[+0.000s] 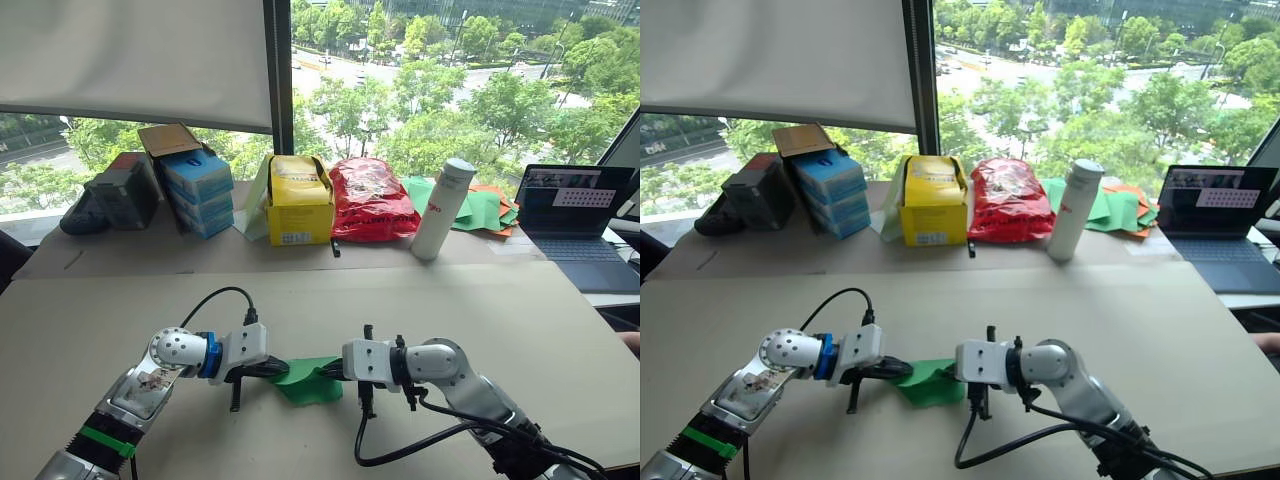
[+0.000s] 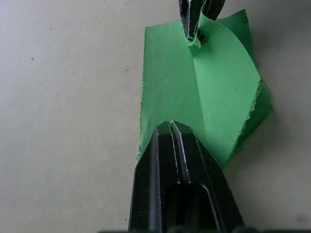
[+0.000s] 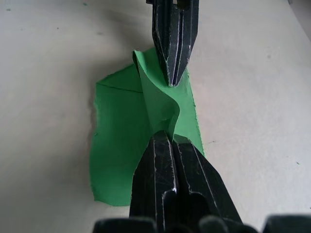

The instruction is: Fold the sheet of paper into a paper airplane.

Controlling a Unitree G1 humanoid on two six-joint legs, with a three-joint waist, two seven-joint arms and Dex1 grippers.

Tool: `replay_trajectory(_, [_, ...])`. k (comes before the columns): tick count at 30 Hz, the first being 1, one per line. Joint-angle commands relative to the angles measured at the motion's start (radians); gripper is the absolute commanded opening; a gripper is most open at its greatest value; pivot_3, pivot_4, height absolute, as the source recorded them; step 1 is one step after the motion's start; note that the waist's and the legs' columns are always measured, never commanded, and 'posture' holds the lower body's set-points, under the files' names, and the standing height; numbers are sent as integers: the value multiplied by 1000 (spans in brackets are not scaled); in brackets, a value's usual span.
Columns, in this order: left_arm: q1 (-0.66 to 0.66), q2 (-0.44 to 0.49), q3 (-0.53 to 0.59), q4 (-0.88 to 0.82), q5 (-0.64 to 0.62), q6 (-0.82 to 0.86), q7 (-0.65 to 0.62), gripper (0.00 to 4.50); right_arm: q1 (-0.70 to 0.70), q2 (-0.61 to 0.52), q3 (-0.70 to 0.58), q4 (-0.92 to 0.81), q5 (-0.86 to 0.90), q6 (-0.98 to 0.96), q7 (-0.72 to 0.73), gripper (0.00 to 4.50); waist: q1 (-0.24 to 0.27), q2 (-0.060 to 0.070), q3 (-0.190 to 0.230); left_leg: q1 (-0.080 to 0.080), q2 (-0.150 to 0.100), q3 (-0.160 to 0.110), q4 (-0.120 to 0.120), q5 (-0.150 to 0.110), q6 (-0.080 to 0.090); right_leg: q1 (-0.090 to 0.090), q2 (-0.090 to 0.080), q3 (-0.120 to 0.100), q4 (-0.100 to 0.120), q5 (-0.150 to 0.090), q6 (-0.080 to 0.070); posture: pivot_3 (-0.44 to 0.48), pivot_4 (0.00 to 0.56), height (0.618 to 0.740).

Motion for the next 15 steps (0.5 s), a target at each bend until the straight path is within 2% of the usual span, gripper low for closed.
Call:
replay_trajectory(1, [18, 5, -19, 40, 50, 5, 16, 0, -41, 28, -4, 51, -14, 55, -32, 21, -1, 0, 0, 0, 0, 0, 0, 0, 0, 0, 0, 0, 0, 0, 0, 0, 150, 740])
replay_trajectory(9, [26, 12, -6, 46, 54, -10, 27, 0, -50, 42, 15, 94, -23, 162, -18, 21, -2, 0, 0, 1, 0, 0, 0, 0, 0, 0, 0, 0, 0, 0, 0, 0, 150, 740])
replay_trajectory(15, [-1, 36, 58, 7, 15, 17, 35, 0, -44, 54, 25, 117, -36, 173, -32, 21, -5, 1, -1, 3, 0, 0, -1, 0, 0, 1, 0, 0, 1, 0, -1, 0, 150, 740])
